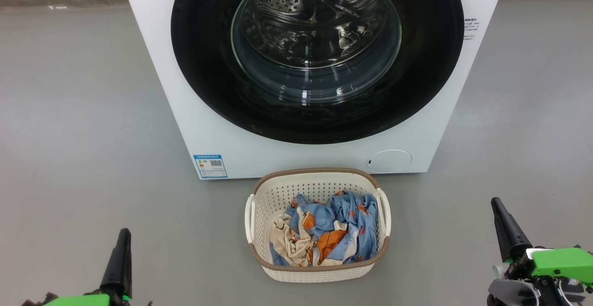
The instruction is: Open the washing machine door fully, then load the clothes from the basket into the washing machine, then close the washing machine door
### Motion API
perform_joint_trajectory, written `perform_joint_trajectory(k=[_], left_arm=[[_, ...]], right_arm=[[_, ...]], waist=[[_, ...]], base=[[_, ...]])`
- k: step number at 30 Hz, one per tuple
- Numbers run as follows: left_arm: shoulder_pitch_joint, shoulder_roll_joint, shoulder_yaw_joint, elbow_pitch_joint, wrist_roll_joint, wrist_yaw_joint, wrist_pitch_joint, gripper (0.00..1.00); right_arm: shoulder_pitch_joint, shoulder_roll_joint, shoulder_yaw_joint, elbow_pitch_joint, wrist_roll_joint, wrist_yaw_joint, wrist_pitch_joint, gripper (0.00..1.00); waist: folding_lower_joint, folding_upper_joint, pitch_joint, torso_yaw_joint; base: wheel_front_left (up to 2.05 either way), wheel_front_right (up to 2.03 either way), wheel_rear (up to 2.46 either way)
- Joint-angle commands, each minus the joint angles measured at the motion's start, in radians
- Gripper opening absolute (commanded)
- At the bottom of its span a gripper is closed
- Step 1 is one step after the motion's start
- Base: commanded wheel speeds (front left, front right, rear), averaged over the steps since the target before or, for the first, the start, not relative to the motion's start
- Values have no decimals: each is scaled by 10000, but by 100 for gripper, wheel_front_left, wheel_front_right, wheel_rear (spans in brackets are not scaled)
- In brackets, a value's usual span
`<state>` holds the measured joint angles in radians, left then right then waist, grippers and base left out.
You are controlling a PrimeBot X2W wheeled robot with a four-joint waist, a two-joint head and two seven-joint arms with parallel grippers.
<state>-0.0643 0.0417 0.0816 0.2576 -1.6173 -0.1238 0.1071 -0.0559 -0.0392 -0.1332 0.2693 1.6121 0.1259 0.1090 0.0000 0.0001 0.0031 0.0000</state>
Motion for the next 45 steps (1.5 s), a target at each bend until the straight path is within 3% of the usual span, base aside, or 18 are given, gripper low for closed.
perform_joint_trajectory(k=[1,2,3,10,14,17,28,45], left_arm=[[-437,85,320,-128,85,-69,60,0],[-437,85,320,-128,85,-69,60,0],[-1,0,0,0,0,0,0,100],[177,-33,-39,204,12,13,-35,100],[153,-9,-16,102,41,11,-85,100],[135,14,2,-27,87,8,-158,100],[79,172,-40,-347,265,1,-357,100],[18,967,-734,-698,1415,-11,-1059,100]], right_arm=[[-520,-110,197,-246,-33,48,40,0],[-520,-110,197,-246,-33,48,40,0],[-1,0,0,-1,0,0,0,100],[158,112,89,236,-7,-1,-82,100],[125,104,206,110,-9,1,-204,100],[109,97,254,-36,-5,2,-323,100],[16,77,461,-430,-124,7,-648,100],[-168,46,982,-981,-1659,14,-1151,100]], waist=[[0,-1,0,0],[0,-1,0,0],[0,-1,0,0],[2,-1,7,2],[23,-1,-13,2],[3,-1,8,5],[1,-1,40,21],[0,-1,52,19]], base=[[0,0,0],[0,0,0],[0,0,0],[0,0,0],[0,0,0],[0,0,0],[0,0,0],[0,0,0]])
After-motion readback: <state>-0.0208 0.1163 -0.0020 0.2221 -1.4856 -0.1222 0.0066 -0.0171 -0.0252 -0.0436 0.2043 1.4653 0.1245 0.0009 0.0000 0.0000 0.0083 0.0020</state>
